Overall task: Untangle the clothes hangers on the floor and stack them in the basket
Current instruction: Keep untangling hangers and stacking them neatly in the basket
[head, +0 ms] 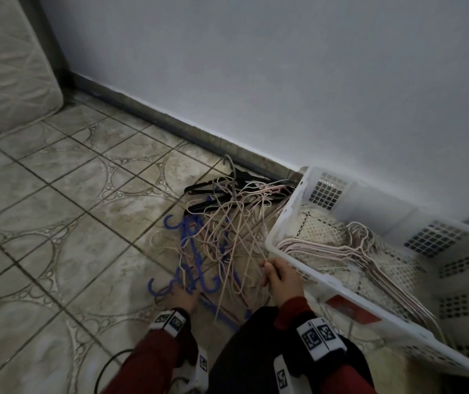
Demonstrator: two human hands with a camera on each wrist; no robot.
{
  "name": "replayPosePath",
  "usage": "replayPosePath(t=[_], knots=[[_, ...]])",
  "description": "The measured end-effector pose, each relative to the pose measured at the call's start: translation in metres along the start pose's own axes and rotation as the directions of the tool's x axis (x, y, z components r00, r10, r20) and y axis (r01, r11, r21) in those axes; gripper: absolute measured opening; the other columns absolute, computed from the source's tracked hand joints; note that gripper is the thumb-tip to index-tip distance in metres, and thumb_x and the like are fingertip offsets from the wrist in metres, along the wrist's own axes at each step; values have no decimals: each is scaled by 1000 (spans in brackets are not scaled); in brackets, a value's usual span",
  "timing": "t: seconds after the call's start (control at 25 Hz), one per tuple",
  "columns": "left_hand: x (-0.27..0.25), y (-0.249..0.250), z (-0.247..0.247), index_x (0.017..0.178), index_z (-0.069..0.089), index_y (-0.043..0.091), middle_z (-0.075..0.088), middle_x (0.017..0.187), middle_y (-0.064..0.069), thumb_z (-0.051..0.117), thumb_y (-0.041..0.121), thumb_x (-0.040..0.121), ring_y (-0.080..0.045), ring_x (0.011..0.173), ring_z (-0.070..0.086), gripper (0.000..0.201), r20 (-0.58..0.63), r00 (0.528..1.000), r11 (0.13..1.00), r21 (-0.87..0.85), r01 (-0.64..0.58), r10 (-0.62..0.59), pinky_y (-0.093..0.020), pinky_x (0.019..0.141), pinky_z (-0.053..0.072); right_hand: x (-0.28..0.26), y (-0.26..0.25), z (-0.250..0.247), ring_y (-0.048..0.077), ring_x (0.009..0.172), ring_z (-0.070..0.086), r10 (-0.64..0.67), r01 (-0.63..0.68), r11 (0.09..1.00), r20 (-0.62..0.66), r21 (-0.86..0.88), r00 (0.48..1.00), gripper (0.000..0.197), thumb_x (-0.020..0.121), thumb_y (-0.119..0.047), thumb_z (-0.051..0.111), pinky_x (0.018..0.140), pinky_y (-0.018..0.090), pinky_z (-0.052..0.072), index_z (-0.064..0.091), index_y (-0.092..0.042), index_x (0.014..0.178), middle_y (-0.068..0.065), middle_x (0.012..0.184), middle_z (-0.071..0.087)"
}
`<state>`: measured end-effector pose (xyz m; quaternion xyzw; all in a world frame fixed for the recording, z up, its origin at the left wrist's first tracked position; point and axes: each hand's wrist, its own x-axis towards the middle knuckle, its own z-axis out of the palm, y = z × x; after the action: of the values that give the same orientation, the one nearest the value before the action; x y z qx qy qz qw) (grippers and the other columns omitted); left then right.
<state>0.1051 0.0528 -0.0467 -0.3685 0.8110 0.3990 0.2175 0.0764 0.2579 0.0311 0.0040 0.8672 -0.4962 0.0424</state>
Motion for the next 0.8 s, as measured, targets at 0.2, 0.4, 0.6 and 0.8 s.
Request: replayPosePath(t=[0.2, 0.4, 0.6, 0.8], knots=[[14, -6, 0, 100, 59, -4, 61, 112, -29, 42, 18, 96, -37, 103, 61, 28, 58, 998, 984, -180, 0, 11, -37, 86, 49, 0, 0, 3, -8, 51, 53, 1, -3, 999, 41, 36, 999, 18, 93, -10, 46, 53, 5, 38, 61, -10, 83, -5, 53, 51], [-22, 14, -28, 71, 47, 7, 40, 49, -4, 36, 16, 99, -13, 37, 43, 31, 83, 983, 680, -732, -51, 164, -28, 47, 42, -4, -12, 7, -2, 51, 54, -51, 45, 996, 76, 79, 996, 26, 93, -10, 46, 53, 10, 39, 56, -20, 72, -5, 53, 52], [-64, 53, -45, 83, 44, 11, 44, 63, -6, 36, 19, 99, -13, 49, 49, 20, 0, 917, 512, -830, -222, 399, -20, 44, 49, -12, -26, 19, -5, 51, 54, -100, 93, 994, 150, 51, 984, 31, 92, -11, 48, 54, 10, 38, 51, -29, 66, -8, 55, 53], [-83, 89, -37, 89, 50, 13, 58, 88, -5, 35, 20, 98, -13, 78, 58, 18, -84, 851, 452, -818, -356, 519, -16, 63, 53, -18, -38, 24, -5, 51, 54, -149, 136, 985, 122, 109, 981, 34, 91, -7, 49, 54, 10, 37, 46, -29, 65, -10, 58, 53]])
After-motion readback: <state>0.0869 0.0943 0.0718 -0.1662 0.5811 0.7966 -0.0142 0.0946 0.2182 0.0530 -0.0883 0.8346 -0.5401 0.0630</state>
